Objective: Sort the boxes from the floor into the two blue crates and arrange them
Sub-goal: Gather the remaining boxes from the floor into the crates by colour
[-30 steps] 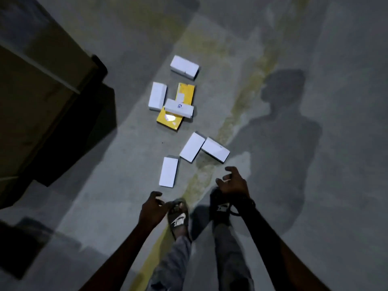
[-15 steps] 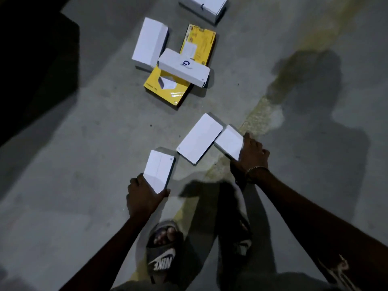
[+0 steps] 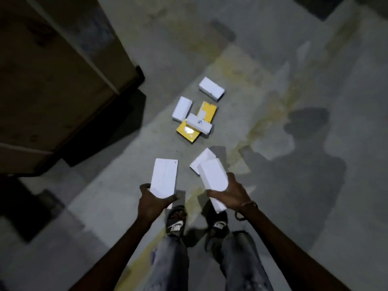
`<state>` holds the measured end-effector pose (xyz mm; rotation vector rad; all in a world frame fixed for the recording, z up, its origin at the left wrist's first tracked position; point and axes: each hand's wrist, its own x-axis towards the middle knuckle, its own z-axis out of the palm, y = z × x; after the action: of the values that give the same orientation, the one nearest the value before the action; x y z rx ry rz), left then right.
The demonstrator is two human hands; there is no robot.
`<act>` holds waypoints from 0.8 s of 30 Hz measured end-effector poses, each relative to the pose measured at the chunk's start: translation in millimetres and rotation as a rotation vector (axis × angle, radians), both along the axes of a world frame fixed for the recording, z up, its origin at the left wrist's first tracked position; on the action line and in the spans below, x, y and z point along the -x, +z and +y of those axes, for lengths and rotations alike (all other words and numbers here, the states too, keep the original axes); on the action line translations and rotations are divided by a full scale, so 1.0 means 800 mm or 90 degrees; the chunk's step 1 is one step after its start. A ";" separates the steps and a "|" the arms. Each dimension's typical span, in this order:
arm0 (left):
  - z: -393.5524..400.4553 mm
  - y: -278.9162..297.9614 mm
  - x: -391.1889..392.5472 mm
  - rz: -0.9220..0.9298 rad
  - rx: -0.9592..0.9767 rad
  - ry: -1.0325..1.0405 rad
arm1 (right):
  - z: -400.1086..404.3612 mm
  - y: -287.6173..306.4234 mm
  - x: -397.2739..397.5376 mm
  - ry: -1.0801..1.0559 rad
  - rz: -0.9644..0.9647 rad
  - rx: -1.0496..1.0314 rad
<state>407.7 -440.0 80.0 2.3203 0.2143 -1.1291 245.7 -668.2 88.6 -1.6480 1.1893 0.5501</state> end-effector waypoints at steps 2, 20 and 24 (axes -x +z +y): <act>0.010 0.111 0.015 -0.004 0.035 0.042 | 0.029 0.114 -0.014 0.024 -0.045 -0.004; 0.349 0.534 0.080 -0.144 0.337 0.570 | 0.318 0.534 -0.165 0.158 -0.312 -0.105; 0.453 0.554 0.077 -0.186 0.370 0.662 | 0.428 0.550 -0.203 0.243 -0.335 -0.146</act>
<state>346.1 -77.5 523.1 1.4617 0.7518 -0.2557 407.9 -326.1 528.9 -1.6855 0.4155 0.4258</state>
